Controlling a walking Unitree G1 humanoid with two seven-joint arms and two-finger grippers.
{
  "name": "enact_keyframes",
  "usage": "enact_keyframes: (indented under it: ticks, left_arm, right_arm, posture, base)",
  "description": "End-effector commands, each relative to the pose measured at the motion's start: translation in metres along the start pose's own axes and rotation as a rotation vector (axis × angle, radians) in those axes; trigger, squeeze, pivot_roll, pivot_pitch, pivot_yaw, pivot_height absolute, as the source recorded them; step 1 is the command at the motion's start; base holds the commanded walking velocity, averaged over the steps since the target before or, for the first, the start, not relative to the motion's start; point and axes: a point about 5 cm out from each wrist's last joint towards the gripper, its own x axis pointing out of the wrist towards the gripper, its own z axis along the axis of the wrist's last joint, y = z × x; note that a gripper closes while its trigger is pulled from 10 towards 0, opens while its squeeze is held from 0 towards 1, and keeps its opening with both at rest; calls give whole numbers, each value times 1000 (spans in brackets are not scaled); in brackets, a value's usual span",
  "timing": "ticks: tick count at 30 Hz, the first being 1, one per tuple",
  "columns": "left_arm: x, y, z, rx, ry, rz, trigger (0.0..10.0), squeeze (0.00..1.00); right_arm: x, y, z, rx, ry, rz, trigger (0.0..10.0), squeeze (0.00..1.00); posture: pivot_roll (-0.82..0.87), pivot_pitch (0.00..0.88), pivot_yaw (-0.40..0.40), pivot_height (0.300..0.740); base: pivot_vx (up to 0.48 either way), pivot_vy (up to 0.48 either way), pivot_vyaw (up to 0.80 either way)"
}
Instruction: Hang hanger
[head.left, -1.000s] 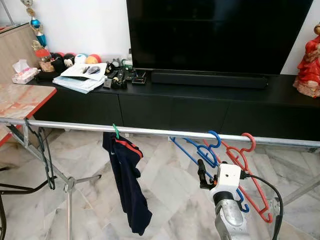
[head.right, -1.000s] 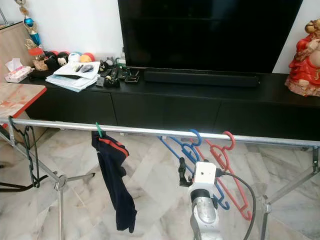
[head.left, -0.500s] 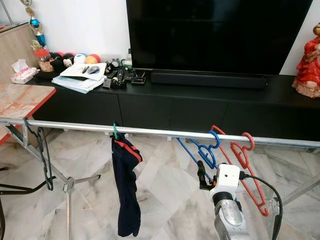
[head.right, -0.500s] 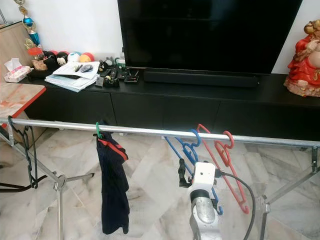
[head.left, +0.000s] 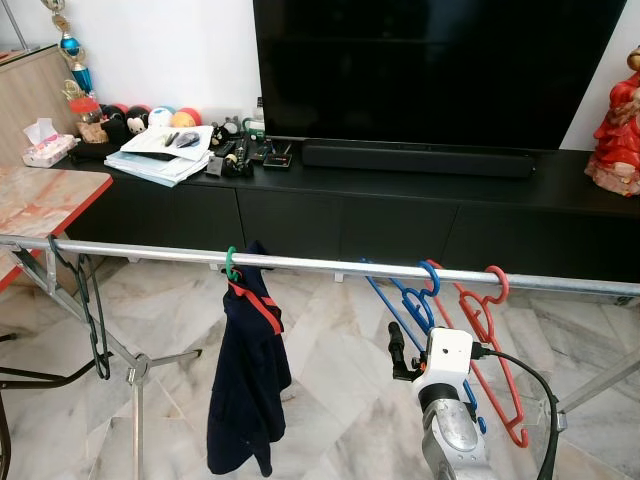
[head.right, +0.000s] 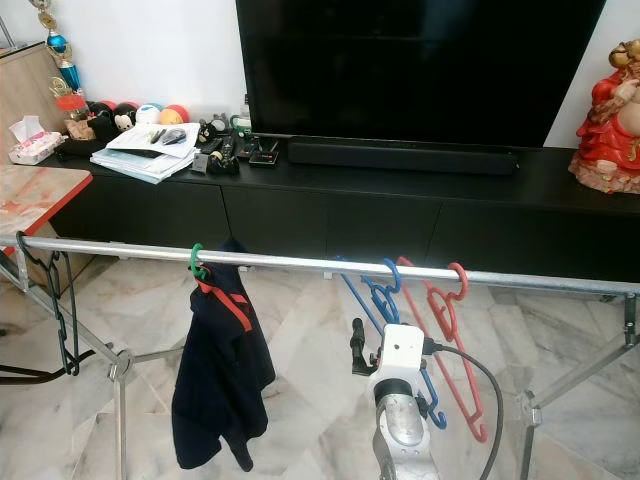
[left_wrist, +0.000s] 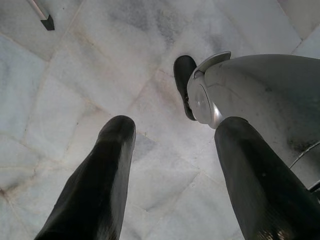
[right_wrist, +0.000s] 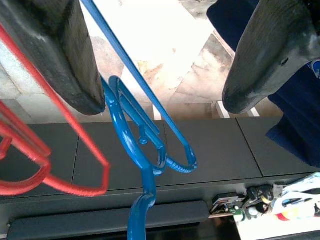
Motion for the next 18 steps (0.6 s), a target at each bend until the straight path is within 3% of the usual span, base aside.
enact_keyframes:
  ticks: [1,18]
  left_arm:
    - [0,2,0,-3,1,4,10000,0]
    - [0,1,0,-6,-1,1,10000,0]
  right_arm:
    - [1,2,-1,-3,16,4,10000,0]
    - [1,0,-1,-3,16,-7,10000,0]
  posture:
    - [112,9,25,740]
    - [113,9,25,740]
  base:
    - [0,0,0]
    - [-276,0,0]
